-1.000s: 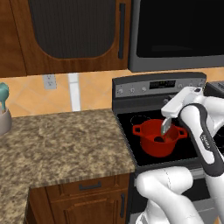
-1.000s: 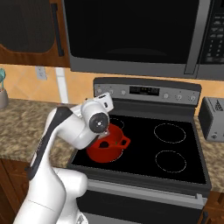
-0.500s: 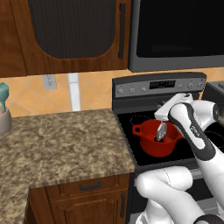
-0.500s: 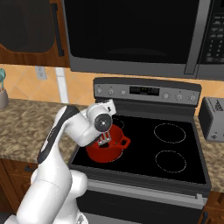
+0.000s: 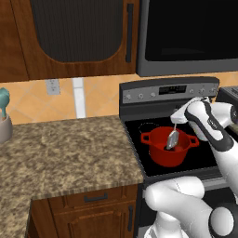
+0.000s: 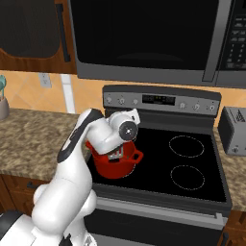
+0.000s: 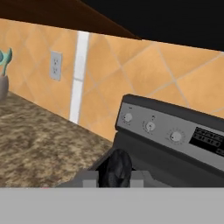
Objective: Put the bell pepper and avocado in the pot. Retrieve the spatula and lightly stir the vegetables in the pot.
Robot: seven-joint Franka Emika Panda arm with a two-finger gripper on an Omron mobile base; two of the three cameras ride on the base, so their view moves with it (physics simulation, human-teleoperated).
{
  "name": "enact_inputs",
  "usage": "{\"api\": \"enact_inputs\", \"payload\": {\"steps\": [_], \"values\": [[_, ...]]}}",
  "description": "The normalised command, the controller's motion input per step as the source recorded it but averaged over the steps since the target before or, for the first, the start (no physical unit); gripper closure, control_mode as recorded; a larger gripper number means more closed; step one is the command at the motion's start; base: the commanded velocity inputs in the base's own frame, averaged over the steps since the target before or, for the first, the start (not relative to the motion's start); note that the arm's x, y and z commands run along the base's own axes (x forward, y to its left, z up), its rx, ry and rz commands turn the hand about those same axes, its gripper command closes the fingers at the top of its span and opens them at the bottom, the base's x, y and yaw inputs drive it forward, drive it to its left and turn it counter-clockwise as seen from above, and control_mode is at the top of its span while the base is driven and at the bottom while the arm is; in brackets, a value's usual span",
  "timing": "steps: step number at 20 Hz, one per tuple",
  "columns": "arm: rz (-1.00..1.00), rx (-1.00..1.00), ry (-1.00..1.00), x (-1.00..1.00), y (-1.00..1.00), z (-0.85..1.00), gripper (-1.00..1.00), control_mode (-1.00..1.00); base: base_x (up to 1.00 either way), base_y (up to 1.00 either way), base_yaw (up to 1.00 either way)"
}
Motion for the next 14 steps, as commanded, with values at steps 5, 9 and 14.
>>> {"api": "enact_inputs", "payload": {"steps": [5, 9, 14], "values": [[0.00, 0.00, 0.01, -0.19, -0.06, -0.34, 1.00, -1.00, 0.00, 0.00, 0.00], [0.00, 0.00, 0.00, -0.02, 0.00, -0.12, 1.00, -1.00, 0.00, 0.00, 0.00], [0.00, 0.00, -0.01, 0.11, 0.01, 0.00, 1.00, -1.00, 0.00, 0.00, 0.00]]}}
